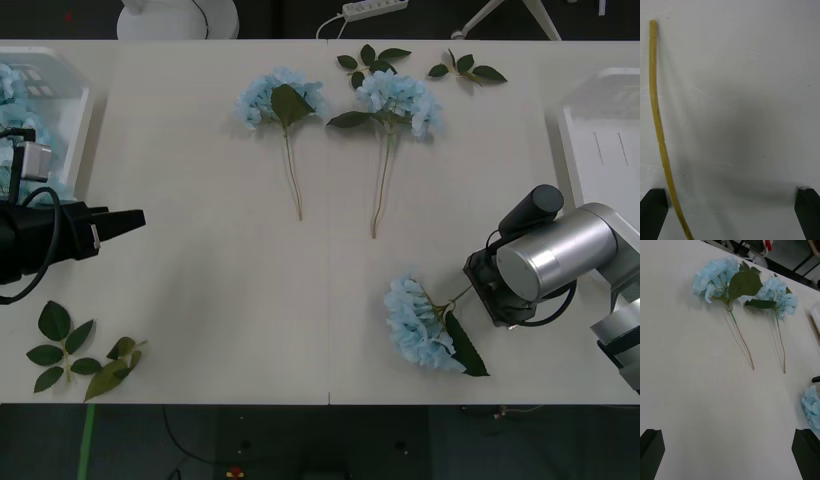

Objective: Place the red flowers into the right box and the blue flowers into the left box. If a person shows an open palm, hand one flower to the person first, then continue sorting.

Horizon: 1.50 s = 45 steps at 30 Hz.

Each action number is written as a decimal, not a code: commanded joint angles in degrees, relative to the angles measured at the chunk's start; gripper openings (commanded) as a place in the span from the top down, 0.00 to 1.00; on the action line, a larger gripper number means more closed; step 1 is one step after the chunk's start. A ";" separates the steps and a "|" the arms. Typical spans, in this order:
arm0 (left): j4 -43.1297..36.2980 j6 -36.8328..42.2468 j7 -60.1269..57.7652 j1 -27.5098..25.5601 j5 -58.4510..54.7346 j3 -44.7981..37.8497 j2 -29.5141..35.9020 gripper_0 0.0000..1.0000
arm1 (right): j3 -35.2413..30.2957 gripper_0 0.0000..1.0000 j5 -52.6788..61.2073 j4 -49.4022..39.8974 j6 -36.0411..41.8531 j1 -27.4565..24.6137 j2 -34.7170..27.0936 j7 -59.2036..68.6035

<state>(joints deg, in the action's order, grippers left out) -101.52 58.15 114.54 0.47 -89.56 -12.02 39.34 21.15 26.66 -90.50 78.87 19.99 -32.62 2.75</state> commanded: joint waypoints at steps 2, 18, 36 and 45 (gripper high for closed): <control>-1.58 0.83 6.67 2.08 -1.93 0.94 -2.77 0.00 | 0.21 0.30 0.58 -0.20 -0.65 0.23 1.50 -1.87; -1.49 0.65 22.13 1.90 -6.41 4.37 -3.04 0.00 | 0.38 1.00 2.52 0.59 -1.79 0.32 1.24 -1.43; -1.49 -0.49 37.43 -4.08 -15.82 4.37 -3.56 0.00 | 0.38 1.00 33.01 -0.82 11.83 16.05 -11.77 -1.52; -1.49 0.12 39.10 -5.39 -16.87 4.37 -4.80 0.00 | 0.03 1.00 41.19 -2.93 10.16 23.87 -19.50 -12.33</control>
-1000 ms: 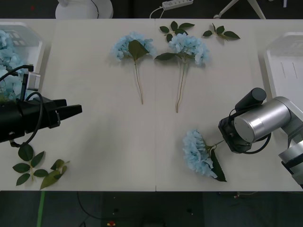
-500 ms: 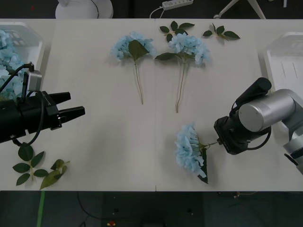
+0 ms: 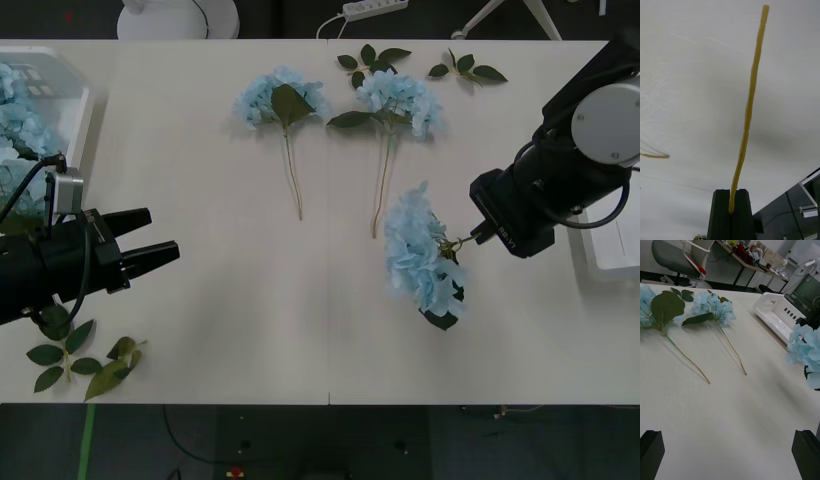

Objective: Place the red flowers into the right box and the blue flowers into the left box. If a person shows an open palm, hand one flower to the person first, then continue sorting.

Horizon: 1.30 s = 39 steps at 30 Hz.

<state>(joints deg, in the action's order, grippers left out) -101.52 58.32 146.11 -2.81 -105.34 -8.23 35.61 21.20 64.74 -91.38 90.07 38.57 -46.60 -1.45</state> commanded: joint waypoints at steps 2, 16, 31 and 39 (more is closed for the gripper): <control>-1.49 0.04 7.61 -2.28 -1.09 0.58 -1.07 0.00 | -0.72 1.00 4.25 -2.05 -2.00 6.34 -7.01 -11.39; -1.49 0.83 8.89 -3.16 -1.44 -0.12 -1.33 0.00 | -6.00 1.00 6.54 -7.50 -26.35 7.57 -12.90 -41.00; -1.49 2.41 8.89 -1.84 -2.15 -1.09 -2.47 0.00 | -5.91 1.00 8.30 -12.60 -37.68 7.40 -7.71 -75.55; -1.49 2.32 8.89 -0.88 -2.15 -1.09 -3.88 0.00 | -5.91 1.00 7.86 -15.41 -38.03 7.05 -0.77 -89.17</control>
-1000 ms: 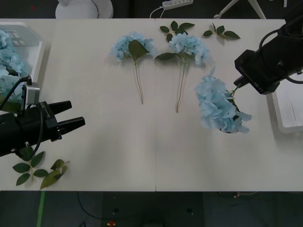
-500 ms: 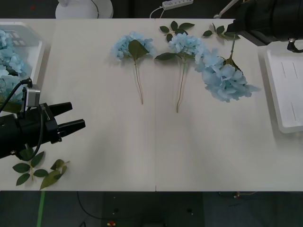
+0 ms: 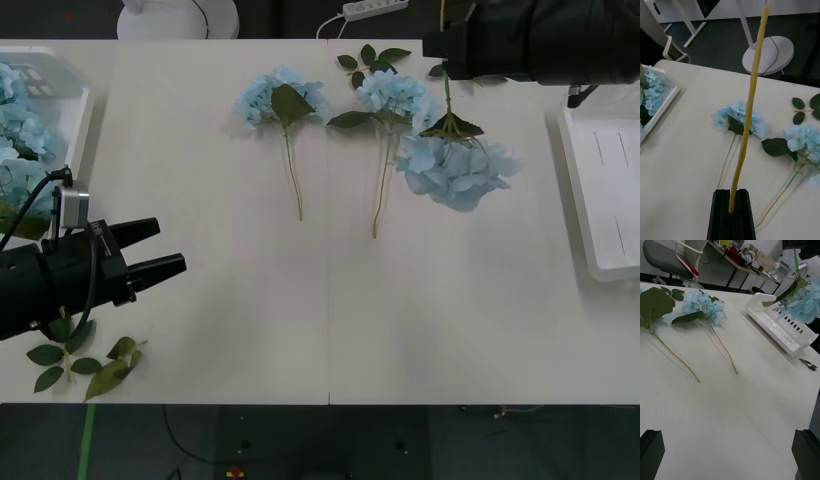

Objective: Place the red flowers into the right box and the blue flowers into the left box. If a person shows an open palm, hand one flower to the person first, then continue sorting.

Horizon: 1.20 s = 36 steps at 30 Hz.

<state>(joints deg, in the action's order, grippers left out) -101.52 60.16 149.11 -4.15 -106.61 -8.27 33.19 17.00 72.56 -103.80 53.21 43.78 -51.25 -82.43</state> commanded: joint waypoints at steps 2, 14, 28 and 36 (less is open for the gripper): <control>-1.49 0.49 5.89 0.46 -0.88 -1.13 -1.46 0.00 | -1.62 1.00 0.03 -3.78 -1.17 1.66 5.72 -9.94; -1.40 0.58 5.89 0.02 -0.97 -1.13 -1.55 0.00 | 3.04 1.00 -0.49 -7.91 -7.94 -1.86 13.45 -19.52; -1.14 0.75 5.89 0.02 -3.16 -1.05 -2.26 0.00 | 10.69 1.00 -3.40 -5.89 -11.55 -1.68 18.55 -19.26; -1.14 0.93 5.89 -0.16 -3.43 -1.05 -2.26 0.00 | 12.01 1.00 -4.54 -5.10 -11.55 -1.42 19.43 -19.08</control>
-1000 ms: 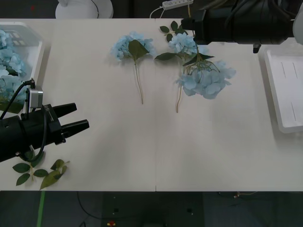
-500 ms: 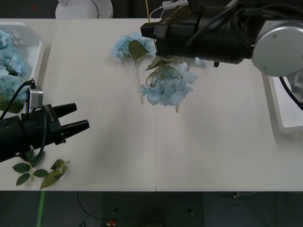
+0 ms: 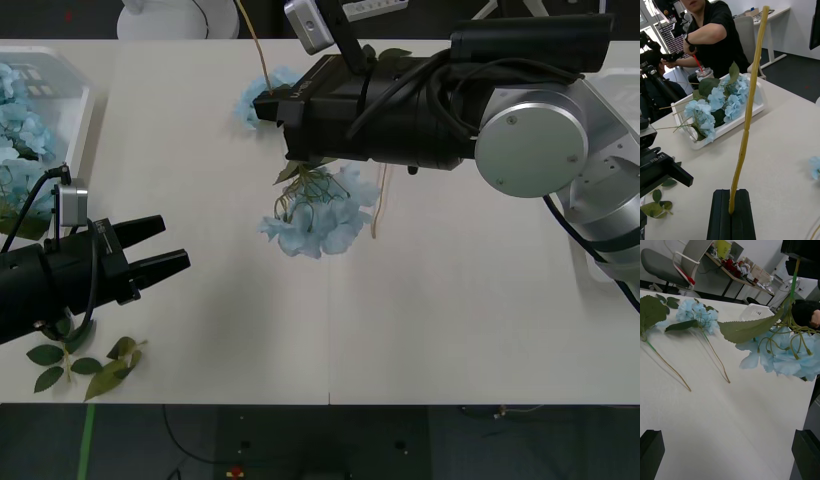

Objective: Place the red flowers into the right box and the blue flowers into the left box. If a person shows an open palm, hand one flower to the person first, then continue sorting.

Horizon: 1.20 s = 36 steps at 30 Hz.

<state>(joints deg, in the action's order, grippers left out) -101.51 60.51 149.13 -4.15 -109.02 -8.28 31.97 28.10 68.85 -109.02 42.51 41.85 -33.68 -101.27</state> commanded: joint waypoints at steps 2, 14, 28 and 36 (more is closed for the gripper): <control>-1.14 0.58 5.87 -0.16 -1.02 -1.13 -1.03 0.00 | 1.16 1.00 -1.00 0.65 -0.85 0.86 1.95 -0.15; -0.88 0.58 5.87 -0.33 -0.94 -1.04 -0.95 0.00 | 1.78 1.00 -0.91 1.00 -0.85 1.12 1.33 -0.33; -0.70 0.58 5.87 -0.33 -0.76 -1.13 -1.03 0.00 | -0.33 1.00 14.55 1.09 6.80 1.48 -9.48 16.28; -0.61 0.23 5.87 -0.33 -0.76 -1.04 -1.03 0.00 | -2.00 1.00 13.06 1.00 20.86 1.39 -15.10 43.88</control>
<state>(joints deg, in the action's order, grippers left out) -101.49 60.67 149.14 -4.15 -109.06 -8.28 31.84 27.81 82.37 -107.19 61.00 41.87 -45.19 -64.40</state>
